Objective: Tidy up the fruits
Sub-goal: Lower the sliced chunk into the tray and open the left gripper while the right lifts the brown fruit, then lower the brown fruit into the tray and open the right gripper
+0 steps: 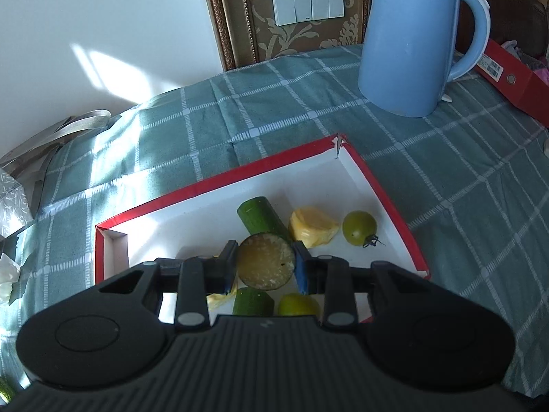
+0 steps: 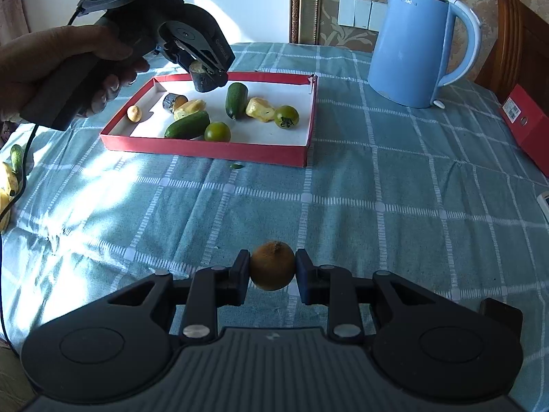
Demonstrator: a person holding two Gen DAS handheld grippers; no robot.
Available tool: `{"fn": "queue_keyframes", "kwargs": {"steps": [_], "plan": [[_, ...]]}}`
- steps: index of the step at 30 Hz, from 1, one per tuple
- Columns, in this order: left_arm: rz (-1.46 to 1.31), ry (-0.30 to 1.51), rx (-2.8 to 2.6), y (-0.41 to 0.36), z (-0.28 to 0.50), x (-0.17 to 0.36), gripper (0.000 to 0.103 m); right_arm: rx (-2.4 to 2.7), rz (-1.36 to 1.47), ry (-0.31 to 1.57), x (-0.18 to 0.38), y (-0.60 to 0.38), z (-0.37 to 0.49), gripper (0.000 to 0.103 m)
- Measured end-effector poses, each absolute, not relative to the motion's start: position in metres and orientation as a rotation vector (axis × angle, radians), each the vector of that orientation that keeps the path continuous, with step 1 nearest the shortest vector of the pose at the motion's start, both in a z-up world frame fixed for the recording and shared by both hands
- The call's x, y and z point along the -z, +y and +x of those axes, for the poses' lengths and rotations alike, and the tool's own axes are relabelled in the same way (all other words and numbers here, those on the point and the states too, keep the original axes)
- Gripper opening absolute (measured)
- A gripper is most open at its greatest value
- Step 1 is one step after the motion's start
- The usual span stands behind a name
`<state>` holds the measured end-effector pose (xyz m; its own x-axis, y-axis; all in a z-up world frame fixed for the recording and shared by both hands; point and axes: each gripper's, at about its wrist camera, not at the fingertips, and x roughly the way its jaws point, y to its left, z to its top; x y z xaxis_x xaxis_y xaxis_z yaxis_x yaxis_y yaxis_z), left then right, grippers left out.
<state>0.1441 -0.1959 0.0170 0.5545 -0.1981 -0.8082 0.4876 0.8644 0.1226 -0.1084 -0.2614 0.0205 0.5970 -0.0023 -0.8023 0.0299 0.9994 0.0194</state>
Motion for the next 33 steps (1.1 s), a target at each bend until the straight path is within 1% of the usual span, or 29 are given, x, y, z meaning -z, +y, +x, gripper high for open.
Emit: {"fn": "queue_keyframes", "kwargs": {"steps": [10,14,18,19,20,21,23,27,29,32,33], "plan": [[0.418,0.885,0.420,-0.245,0.187,0.006,0.030,0.055,0.052,0.940,-0.019,-0.275,-0.107,0.027],[0.399,0.885,0.413,-0.241,0.187,0.006,0.031,0.060,0.054,0.930,-0.021,-0.277,-0.103,0.027],[0.368,0.836,0.412,-0.218,0.175,-0.010,0.034,0.049,0.046,0.906,-0.026,-0.277,-0.091,0.027],[0.358,0.824,0.410,-0.210,0.171,-0.015,0.040,0.044,0.043,0.898,-0.028,-0.277,-0.087,0.027],[0.349,0.819,0.406,-0.201,0.167,-0.019,0.048,0.037,0.042,0.889,-0.030,-0.276,-0.082,0.027],[0.336,0.813,0.400,-0.192,0.162,-0.022,0.052,0.025,0.044,0.878,-0.033,-0.275,-0.076,0.027],[0.298,0.789,0.373,-0.166,0.146,-0.029,0.066,0.008,0.030,0.853,-0.038,-0.272,-0.064,0.027],[0.284,0.777,0.312,-0.123,0.115,-0.031,0.074,-0.028,-0.004,0.811,-0.046,-0.265,-0.036,0.027],[0.267,0.785,0.282,-0.101,0.100,-0.030,0.084,-0.038,-0.009,0.798,-0.046,-0.263,-0.022,0.027],[0.244,0.805,0.248,-0.073,0.076,-0.028,0.092,-0.047,0.008,0.784,-0.042,-0.263,0.004,0.027],[0.241,0.810,0.234,-0.065,0.068,-0.028,0.094,-0.043,0.003,0.780,-0.038,-0.262,0.014,0.027]]}}
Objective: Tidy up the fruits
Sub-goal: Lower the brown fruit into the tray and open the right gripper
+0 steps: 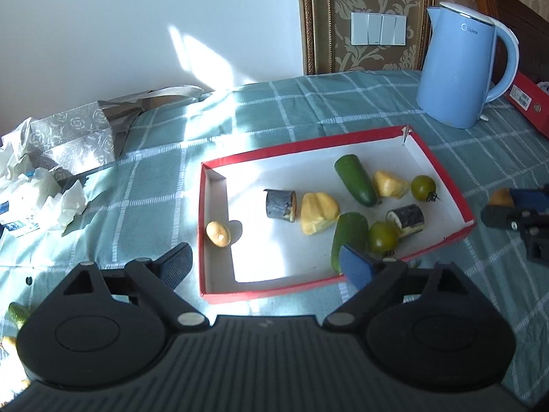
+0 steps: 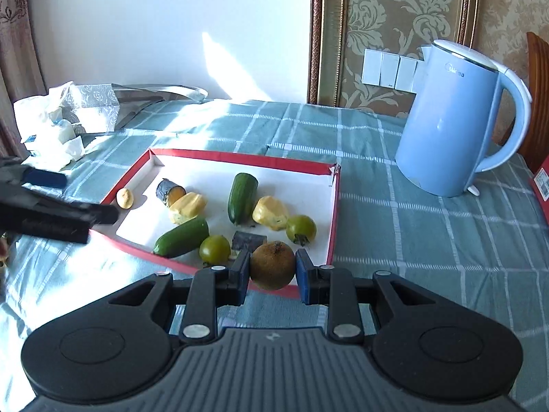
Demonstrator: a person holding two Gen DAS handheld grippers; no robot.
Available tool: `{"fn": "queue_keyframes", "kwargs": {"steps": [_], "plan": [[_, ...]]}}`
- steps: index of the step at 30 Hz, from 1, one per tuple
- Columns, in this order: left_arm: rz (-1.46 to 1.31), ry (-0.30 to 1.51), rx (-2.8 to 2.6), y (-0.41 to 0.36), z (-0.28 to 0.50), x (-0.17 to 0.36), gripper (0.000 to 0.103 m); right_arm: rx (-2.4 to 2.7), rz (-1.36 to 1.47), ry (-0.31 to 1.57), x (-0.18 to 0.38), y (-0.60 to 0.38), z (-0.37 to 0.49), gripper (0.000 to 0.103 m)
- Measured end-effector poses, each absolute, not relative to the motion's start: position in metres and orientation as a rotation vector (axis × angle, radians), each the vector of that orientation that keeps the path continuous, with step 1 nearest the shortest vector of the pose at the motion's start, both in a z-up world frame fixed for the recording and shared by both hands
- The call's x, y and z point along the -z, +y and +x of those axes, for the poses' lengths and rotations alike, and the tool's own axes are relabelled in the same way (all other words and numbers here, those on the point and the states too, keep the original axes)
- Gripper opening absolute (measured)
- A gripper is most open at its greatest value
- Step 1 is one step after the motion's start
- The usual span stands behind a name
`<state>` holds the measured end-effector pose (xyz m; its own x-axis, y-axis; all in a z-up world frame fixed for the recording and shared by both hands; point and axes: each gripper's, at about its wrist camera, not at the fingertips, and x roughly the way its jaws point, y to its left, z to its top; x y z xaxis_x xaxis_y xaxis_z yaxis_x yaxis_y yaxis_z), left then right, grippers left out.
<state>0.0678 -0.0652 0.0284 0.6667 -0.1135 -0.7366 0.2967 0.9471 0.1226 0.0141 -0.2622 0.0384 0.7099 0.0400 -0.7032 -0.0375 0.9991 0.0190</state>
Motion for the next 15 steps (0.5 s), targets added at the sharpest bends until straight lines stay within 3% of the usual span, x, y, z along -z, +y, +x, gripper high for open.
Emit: {"fn": "queue_keyframes", "kwargs": {"steps": [4,15], "plan": [[0.228,0.820,0.202,-0.042,0.041,-0.030,0.103,-0.024,0.020,0.781,-0.026,-0.267,0.045,0.027],[0.216,0.864,0.137,-0.017,0.027,-0.035,0.103,-0.003,0.022,0.807,-0.005,-0.265,0.077,0.027]]}}
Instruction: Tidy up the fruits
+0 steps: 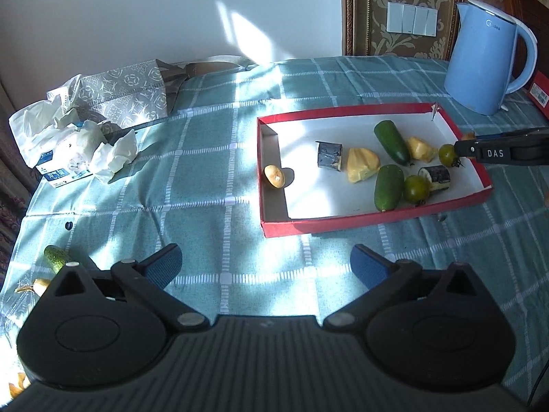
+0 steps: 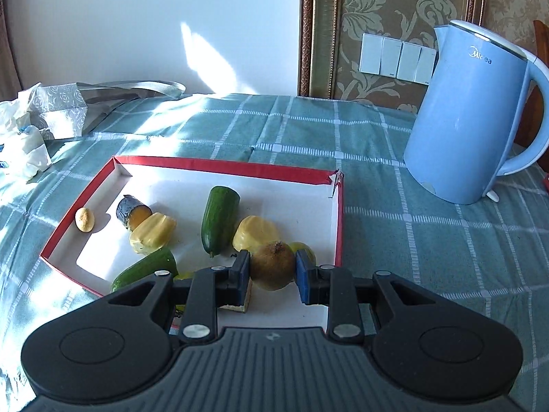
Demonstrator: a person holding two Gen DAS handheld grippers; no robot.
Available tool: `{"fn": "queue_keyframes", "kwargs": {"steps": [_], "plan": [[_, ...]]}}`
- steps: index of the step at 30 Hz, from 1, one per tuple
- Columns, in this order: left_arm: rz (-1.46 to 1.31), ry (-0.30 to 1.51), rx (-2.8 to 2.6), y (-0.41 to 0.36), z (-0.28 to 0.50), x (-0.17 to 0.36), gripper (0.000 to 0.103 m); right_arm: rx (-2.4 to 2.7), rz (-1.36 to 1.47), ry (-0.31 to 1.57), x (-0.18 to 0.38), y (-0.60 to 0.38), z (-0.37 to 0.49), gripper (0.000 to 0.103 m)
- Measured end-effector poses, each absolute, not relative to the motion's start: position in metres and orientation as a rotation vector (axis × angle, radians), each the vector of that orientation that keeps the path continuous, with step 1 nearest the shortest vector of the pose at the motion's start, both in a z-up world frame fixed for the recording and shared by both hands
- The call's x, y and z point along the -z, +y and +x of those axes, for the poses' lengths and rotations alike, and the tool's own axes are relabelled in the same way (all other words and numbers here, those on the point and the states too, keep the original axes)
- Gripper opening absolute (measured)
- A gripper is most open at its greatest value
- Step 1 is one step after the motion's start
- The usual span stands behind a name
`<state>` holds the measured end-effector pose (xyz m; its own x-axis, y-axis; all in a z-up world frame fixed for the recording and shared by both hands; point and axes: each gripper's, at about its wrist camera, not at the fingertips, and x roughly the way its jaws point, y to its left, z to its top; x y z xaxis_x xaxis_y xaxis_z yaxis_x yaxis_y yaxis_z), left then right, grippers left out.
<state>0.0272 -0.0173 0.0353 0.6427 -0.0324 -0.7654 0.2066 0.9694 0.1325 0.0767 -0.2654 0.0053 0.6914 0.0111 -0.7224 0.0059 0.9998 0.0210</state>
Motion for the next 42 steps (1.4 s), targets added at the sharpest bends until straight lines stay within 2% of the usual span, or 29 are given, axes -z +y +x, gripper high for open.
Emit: {"fn": "queue_keyframes", "kwargs": {"steps": [24,25,26,28,35,37,42], "plan": [[0.215,0.902,0.108,-0.012,0.035,-0.040,0.103,0.052,0.030,0.818,0.007,-0.275,0.128,0.028],[0.215,0.900,0.108,-0.012,0.034,-0.040,0.103,0.056,0.033,0.822,0.008,-0.276,0.133,0.033],[0.215,0.901,0.111,-0.012,0.035,-0.041,0.103,0.058,0.035,0.838,0.010,-0.278,0.137,0.050],[0.209,0.904,0.111,-0.012,0.035,-0.042,0.103,0.073,0.046,0.862,0.013,-0.281,0.142,0.069],[0.175,0.890,0.117,-0.009,0.037,-0.044,0.103,0.027,0.130,0.684,-0.048,-0.281,0.062,0.072],[0.168,0.885,0.114,-0.010,0.038,-0.045,0.103,0.016,0.128,0.667,-0.060,-0.279,0.036,0.077],[0.150,0.892,0.121,-0.014,0.040,-0.045,0.103,0.020,0.132,0.675,-0.073,-0.271,-0.017,0.077]]}}
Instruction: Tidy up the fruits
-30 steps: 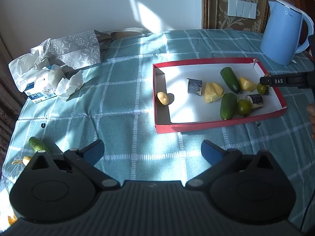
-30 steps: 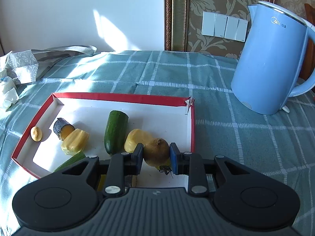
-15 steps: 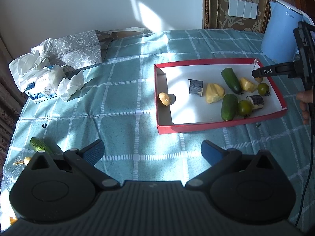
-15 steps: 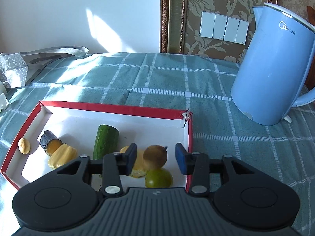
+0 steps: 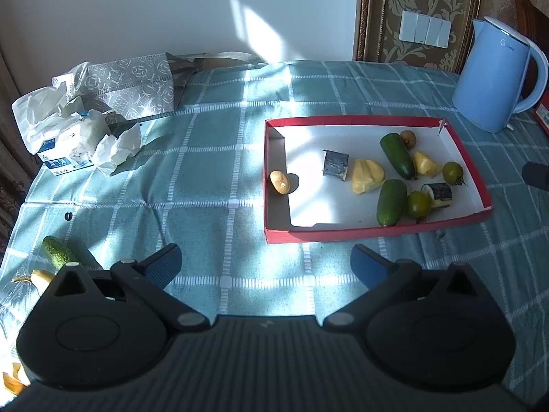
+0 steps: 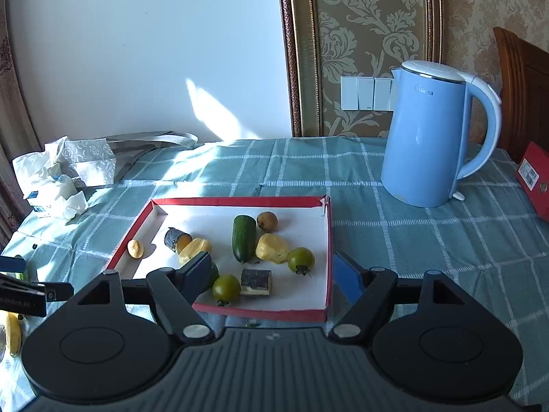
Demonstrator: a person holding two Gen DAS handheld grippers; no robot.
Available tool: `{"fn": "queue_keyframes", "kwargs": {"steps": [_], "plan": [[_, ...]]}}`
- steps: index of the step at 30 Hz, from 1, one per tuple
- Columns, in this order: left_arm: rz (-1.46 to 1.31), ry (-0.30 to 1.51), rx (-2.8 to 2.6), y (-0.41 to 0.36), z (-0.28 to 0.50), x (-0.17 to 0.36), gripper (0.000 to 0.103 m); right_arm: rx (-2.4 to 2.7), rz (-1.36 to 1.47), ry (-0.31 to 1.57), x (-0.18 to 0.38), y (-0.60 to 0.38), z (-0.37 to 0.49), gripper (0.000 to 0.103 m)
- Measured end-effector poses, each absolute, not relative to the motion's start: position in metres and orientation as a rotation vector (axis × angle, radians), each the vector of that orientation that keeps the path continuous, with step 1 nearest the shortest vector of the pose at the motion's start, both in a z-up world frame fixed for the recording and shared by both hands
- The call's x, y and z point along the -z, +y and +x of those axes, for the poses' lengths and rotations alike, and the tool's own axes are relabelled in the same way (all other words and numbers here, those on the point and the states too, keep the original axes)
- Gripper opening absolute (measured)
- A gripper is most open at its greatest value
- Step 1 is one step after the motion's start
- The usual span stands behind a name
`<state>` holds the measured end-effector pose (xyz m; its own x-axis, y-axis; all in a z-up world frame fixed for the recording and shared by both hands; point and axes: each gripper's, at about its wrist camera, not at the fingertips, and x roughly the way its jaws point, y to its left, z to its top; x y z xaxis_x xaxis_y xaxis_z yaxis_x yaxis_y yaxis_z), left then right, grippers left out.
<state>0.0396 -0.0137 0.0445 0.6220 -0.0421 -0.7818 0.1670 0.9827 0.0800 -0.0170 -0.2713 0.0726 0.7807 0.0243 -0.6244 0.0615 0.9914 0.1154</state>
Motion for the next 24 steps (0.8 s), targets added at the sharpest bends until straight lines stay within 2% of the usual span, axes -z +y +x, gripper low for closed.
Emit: {"fn": "queue_keyframes", "kwargs": {"steps": [10,16,19,24], "plan": [[0.163,0.852,0.208,-0.027,0.029,-0.052,0.103,0.011,0.196,0.738,-0.072,-0.255,-0.060,0.077],[0.045,0.841,0.267,-0.020,0.026,-0.064,0.103,-0.018,0.193,0.737,-0.080,-0.241,-0.069,0.078],[0.010,0.882,0.231,-0.017,0.031,-0.071,0.103,-0.027,0.182,0.736,-0.084,-0.235,-0.071,0.081],[0.128,0.815,0.184,-0.019,0.027,-0.079,0.103,-0.038,0.173,0.734,-0.087,-0.229,-0.077,0.081]]}}
